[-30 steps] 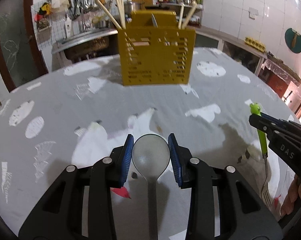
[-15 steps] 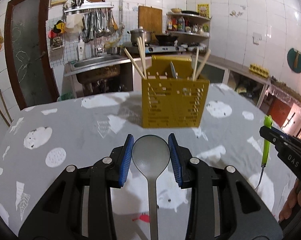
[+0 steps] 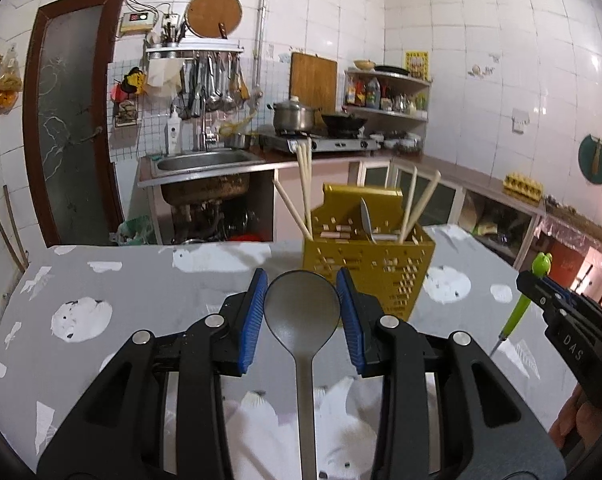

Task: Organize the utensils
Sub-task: 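Lift the grey spoon and green frog fork and carry both over the yellow holder, then lower the spoon and frog fork into the holder and open both tools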

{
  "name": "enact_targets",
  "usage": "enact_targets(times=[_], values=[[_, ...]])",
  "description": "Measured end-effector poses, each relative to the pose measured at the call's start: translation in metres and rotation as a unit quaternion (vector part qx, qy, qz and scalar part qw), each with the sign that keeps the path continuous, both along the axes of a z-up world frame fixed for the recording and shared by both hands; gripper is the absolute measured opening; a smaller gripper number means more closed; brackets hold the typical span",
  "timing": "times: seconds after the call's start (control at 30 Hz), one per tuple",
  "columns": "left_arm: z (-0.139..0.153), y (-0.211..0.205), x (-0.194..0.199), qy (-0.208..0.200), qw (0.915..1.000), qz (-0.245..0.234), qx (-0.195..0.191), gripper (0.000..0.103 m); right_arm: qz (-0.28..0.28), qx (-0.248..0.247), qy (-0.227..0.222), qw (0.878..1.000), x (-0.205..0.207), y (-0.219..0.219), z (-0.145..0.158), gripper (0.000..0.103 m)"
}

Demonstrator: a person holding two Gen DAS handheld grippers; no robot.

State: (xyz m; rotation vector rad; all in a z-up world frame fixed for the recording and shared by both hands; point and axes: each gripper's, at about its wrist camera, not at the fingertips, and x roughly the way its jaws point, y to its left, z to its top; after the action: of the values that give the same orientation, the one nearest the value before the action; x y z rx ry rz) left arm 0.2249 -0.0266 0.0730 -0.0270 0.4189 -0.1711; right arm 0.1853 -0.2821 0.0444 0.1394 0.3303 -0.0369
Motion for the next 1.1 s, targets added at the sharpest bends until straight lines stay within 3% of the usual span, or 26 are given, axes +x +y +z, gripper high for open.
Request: enact_targets(times=[0.53,0.9,1.1], values=[[0.015,0.004,0.029,-0.036,0.9991,-0.002,-0.024,0.035,0.007,-0.008,-0.041,0.999,0.024,0.004,0.017,0.016],[0.103,-0.013,0.055,-0.129,0.9908,-0.024,-0.034,0.035,0.025,0.001,-0.105,0.994,0.049,-0.003,0.099,0.016],[0.124,-0.025,0.081,-0.164,0.9842,-0.034,-0.056,0.035,0.032,0.012,-0.123,0.992,0.078,0.004,0.131,0.016]])
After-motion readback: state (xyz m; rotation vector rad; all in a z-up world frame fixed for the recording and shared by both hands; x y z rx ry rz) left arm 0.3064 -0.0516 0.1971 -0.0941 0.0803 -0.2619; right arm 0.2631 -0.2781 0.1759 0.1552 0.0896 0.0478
